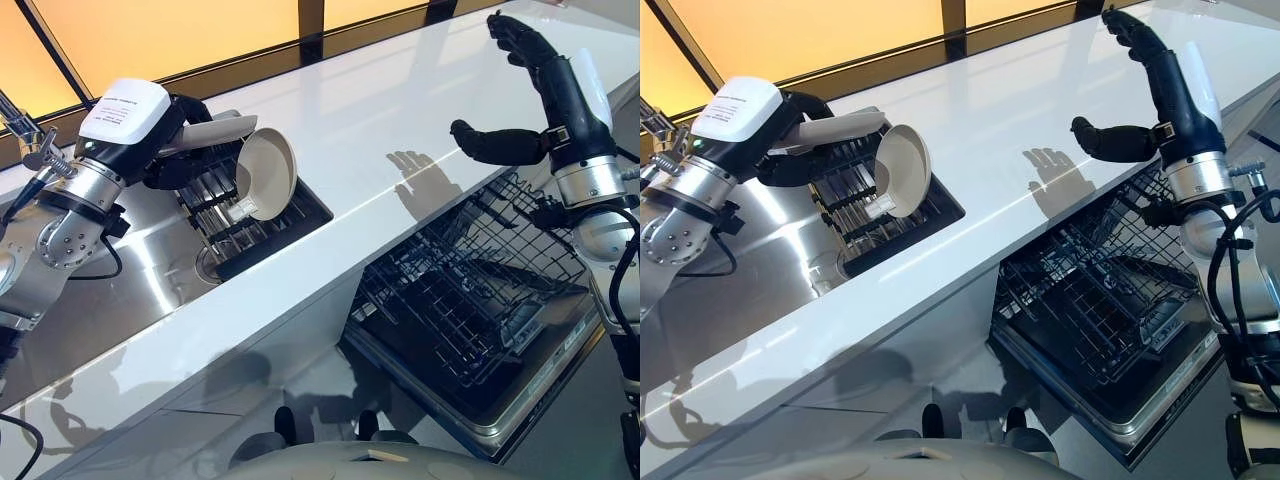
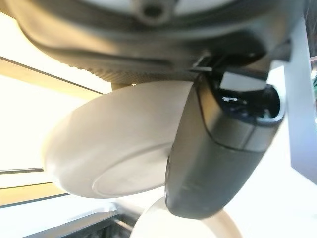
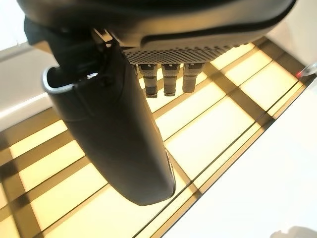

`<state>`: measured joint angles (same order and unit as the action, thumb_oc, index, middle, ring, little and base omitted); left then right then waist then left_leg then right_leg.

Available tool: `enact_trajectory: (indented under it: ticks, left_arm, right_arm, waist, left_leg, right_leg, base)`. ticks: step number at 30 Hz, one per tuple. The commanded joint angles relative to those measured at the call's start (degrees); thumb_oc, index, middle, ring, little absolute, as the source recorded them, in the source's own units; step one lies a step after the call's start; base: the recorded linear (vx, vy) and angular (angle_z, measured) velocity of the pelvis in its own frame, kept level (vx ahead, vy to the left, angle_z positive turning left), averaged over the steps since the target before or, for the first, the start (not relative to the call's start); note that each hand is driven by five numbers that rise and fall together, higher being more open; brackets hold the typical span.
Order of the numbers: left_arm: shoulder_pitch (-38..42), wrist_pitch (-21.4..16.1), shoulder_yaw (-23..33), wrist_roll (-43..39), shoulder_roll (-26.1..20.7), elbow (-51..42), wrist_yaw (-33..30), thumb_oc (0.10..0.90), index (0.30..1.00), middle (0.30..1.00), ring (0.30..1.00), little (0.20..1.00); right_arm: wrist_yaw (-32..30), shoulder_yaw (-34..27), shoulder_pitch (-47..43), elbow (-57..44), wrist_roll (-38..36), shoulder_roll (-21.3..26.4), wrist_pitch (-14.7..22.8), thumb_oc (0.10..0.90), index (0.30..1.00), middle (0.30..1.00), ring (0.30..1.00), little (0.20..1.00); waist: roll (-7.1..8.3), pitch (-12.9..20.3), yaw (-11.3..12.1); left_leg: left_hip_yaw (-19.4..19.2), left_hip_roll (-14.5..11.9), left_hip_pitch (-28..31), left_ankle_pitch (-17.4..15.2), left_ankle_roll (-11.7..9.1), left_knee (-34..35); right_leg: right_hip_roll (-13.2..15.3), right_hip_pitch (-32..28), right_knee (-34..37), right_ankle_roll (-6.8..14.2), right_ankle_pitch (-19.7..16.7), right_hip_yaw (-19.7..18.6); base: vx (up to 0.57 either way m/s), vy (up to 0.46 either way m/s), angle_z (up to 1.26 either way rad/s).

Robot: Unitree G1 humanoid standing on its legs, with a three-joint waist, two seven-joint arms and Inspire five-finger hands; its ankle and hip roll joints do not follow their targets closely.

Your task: Pick up plates and place into dishwasher.

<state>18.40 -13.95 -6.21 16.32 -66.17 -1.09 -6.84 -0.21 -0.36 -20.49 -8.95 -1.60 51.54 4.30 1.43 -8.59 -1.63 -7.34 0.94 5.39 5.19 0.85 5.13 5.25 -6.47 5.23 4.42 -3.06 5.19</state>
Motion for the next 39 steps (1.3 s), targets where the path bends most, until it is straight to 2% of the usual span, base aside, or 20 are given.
enact_trajectory:
  ticks: [1, 10, 19, 29, 34, 38, 39]
  left_arm:
    - [11.3, -3.9, 5.1, -6.4, -1.6, -3.2, -3.0, 0.1, 0.3, 0.3, 0.3, 0.2]
    - [16.0, -6.0, 0.5, -9.4, 0.2, -7.8, 0.5, 0.1, 0.3, 0.3, 0.3, 0.2]
    - [19.6, -6.0, -4.1, -12.2, 2.2, -11.6, 4.7, 0.1, 0.3, 0.3, 0.3, 0.2]
    - [21.9, -4.8, -7.3, -13.6, 3.5, -13.5, 6.9, 0.1, 0.3, 0.3, 0.3, 0.2]
    - [22.4, -4.8, -7.7, -13.3, 4.0, -14.3, 6.6, 0.1, 0.3, 0.3, 0.3, 0.2]
    - [23.1, -4.3, -8.5, -13.8, 4.2, -14.7, 6.0, 0.1, 0.3, 0.3, 0.3, 0.2]
    - [23.3, -4.2, -8.7, -14.0, 4.4, -14.7, 5.8, 0.1, 0.3, 0.3, 0.3, 0.2]
  right_arm:
    - [2.2, 1.7, -9.9, -3.2, -1.6, 6.2, 4.8, 0.8, 0.9, 0.9, 0.9, 0.9]
    - [7.4, 8.3, -15.8, -3.9, -2.1, 6.6, 4.1, 0.8, 0.9, 0.9, 0.9, 0.9]
    - [8.7, 13.6, -20.0, -5.4, -1.5, 5.1, 4.0, 0.8, 0.9, 0.9, 0.9, 0.9]
    - [7.7, 16.2, -22.0, -7.0, -3.0, 2.8, 3.8, 0.8, 0.9, 0.9, 0.9, 0.9]
    - [14.3, 18.2, -22.3, -8.3, -10.4, 1.7, -0.6, 0.8, 0.9, 0.9, 0.9, 0.9]
    - [14.3, 19.7, -22.5, -8.4, -12.2, 1.0, -1.3, 0.8, 0.9, 0.9, 0.9, 0.9]
    - [13.8, 20.0, -22.7, -8.3, -12.6, 0.5, -1.1, 0.473, 0.62, 0.62, 0.62, 0.573]
  waist:
    - [-1.11, 6.0, 0.4]
    - [-0.93, 6.4, 0.5]
    - [-0.96, 6.6, 0.6]
    - [-1.02, 6.5, 0.7]
    - [-0.89, 6.5, 0.8]
    - [-0.82, 6.5, 0.8]
    - [-0.83, 6.5, 0.7]
  left_leg:
    - [-0.1, 2.1, 3.8, -7.1, 0.2, -0.1]
    - [0.3, 2.2, 4.1, -7.2, 0.4, -0.1]
    - [0.6, 2.4, 4.1, -7.3, 0.7, -0.1]
    - [1.0, 2.6, 4.2, -7.3, 0.9, -0.1]
    - [1.2, 2.6, 4.1, -7.2, 0.9, -0.1]
    - [1.3, 2.6, 3.9, -7.1, 0.9, -0.1]
    - [1.3, 2.5, 3.9, -7.1, 0.8, -0.1]
  right_leg:
    - [-6.3, -1.1, -0.2, -0.9, 1.4, 2.0]
    - [-6.0, -1.6, -0.2, -0.9, 1.4, 2.2]
    - [-5.7, -1.7, -0.2, -0.8, 1.4, 2.1]
    - [-5.7, -1.9, -0.2, -0.8, 1.3, 1.6]
    - [-5.7, -1.9, -0.2, -0.8, 1.3, 1.5]
    - [-5.6, -1.9, -0.2, -0.9, 1.3, 1.5]
    - [-5.6, -1.8, -0.2, -0.9, 1.2, 1.5]
  base:
    - [-0.01, 0.006, 0.05]
    - [0.0, 0.009, 0.01]
    - [0.0, 0.0, 0.0]
    - [0.0, 0.0, 0.0]
    - [0.0, 0.0, 0.0]
    - [0.0, -0.001, 0.01]
    - [0.01, -0.004, 0.06]
